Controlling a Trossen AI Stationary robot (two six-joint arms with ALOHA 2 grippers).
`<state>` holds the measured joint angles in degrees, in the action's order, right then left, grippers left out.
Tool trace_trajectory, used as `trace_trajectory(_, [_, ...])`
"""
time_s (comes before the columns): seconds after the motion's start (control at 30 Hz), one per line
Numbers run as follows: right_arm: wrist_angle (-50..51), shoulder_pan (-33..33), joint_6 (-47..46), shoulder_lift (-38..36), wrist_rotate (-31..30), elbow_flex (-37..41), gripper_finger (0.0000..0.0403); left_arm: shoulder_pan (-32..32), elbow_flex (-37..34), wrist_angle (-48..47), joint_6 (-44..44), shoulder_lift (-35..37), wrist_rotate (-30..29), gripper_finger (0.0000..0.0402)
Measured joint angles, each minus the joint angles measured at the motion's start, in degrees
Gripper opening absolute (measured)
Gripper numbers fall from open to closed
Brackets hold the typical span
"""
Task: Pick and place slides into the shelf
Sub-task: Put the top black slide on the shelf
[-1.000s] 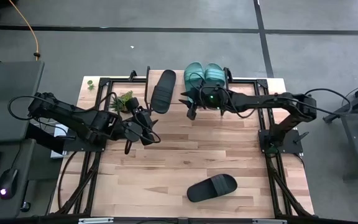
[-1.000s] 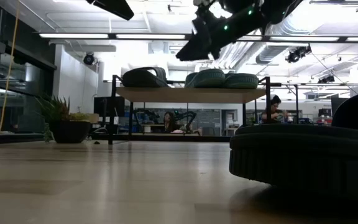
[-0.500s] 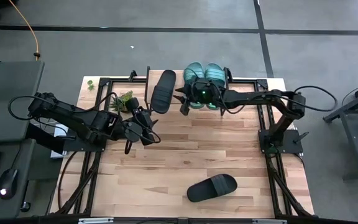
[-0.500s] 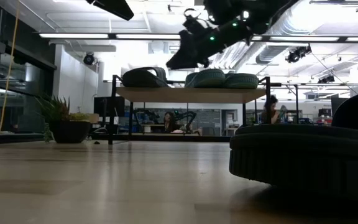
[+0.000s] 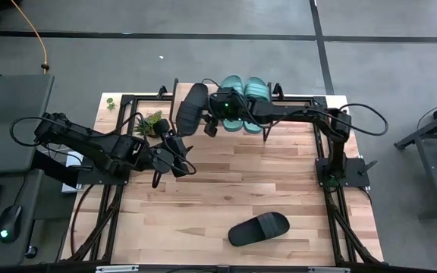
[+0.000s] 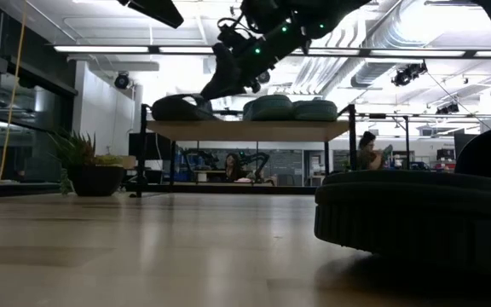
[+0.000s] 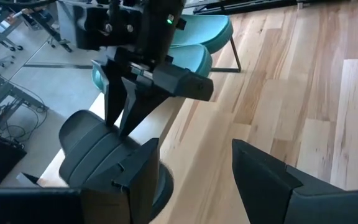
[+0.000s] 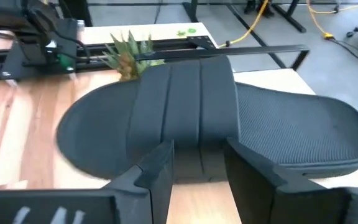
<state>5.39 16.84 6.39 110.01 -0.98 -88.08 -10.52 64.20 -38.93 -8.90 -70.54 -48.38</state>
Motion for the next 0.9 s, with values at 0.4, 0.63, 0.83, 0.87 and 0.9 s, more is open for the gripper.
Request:
trace_trajectory(0.4, [4.6,0.4,1.0,0.0,-1.3,-1.1,0.0131,0.0,0.0,-0.2,0.0,0.0,-0.1,0.0184])
trace_trajectory(0.63, [8.4,0.5,0.6,0.0,-7.6,-1.1,0.0131,0.0,0.0,-0.2,0.0,0.0,-0.3,0.0184])
trace_trajectory(0.83, [3.3,1.3,0.0,0.1,-3.1,-1.1,0.0131,0.0,0.0,-0.2,0.0,0.0,-0.3,0.0184])
trace_trajectory(0.87, [1.4,1.3,-0.2,0.4,-1.6,-1.1,0.0131,0.0,0.0,-0.2,0.0,0.0,-0.3,0.0184])
trace_trajectory(0.9, [0.0,1.5,-0.3,0.5,0.1,-1.1,0.0131,0.0,0.0,-0.1,0.0,0.0,-0.3,0.0184])
